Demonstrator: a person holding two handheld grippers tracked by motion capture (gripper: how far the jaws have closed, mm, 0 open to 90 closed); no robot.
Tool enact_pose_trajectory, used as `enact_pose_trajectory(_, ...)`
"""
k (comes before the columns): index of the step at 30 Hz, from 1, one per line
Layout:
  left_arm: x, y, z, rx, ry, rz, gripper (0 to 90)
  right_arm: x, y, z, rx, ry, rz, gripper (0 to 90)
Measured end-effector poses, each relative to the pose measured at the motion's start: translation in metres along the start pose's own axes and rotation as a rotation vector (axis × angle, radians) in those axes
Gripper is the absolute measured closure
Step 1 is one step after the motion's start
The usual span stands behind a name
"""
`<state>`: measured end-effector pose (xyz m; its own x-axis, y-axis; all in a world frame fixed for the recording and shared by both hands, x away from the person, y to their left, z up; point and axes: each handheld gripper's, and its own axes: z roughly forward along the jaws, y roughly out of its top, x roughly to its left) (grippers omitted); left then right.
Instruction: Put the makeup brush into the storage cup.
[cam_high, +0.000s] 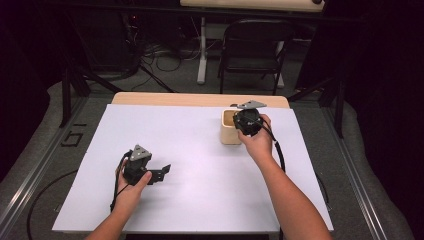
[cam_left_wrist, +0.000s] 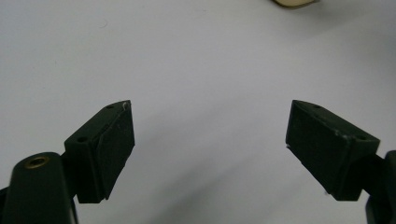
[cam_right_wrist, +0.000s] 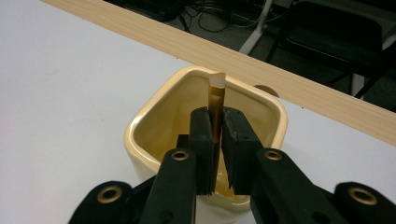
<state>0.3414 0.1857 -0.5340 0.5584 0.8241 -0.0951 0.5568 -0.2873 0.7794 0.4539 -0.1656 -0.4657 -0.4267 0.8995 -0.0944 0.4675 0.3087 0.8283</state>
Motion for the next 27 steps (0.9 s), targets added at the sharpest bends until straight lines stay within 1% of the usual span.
enact_pose_trajectory(3, 0.0, 0.0, 0.0, -0.001, 0.0, -0.001, 15.8, 0.0004, 0.0, 0.0003, -0.004, -0.001, -0.001, 82.8)
enact_pose_trajectory(6, 0.0, -0.0001, 0.0, -0.001, 0.0, -0.002, 15.8, 0.0005, 0.0002, -0.0003, -0.008, 0.0, -0.003, 80.8)
enact_pose_trajectory(8, 0.0, -0.0001, 0.0, 0.0, -0.001, -0.002, 15.8, 0.0004, 0.0003, -0.0008, -0.016, 0.012, 0.007, 76.1)
enact_pose_trajectory(10, -0.0001, 0.0, 0.0, -0.001, 0.0, -0.001, 15.8, 0.0005, 0.0009, -0.0013, -0.022, 0.003, -0.001, 68.3)
enact_pose_trajectory(12, -0.0001, 0.0, -0.0001, -0.001, 0.0, -0.001, 15.8, 0.0004, 0.0016, -0.002, -0.035, 0.018, 0.015, 59.4)
enact_pose_trajectory(14, 0.0, 0.0, -0.0001, -0.001, 0.0, -0.002, 15.8, 0.0008, 0.0023, -0.0026, -0.043, 0.004, 0.0, 51.9)
enact_pose_trajectory(18, -0.0001, 0.0, 0.0, 0.001, 0.0, 0.0, 15.8, 0.0006, 0.0029, -0.0038, -0.045, -0.001, -0.02, 45.0)
enact_pose_trajectory(20, -0.0002, 0.0, 0.0001, 0.001, 0.0, 0.001, 15.8, 0.0001, 0.0029, -0.0041, -0.041, -0.005, -0.026, 42.6)
enact_pose_trajectory(24, 0.0001, -0.0001, 0.0001, -0.003, 0.001, -0.001, 15.8, -0.0001, 0.003, -0.005, -0.04, 0.001, -0.02, 39.2)
enact_pose_trajectory(27, 0.0, -0.0002, 0.0002, -0.002, 0.0, -0.003, 15.8, 0.0004, 0.0033, -0.0061, -0.036, 0.004, -0.025, 38.9)
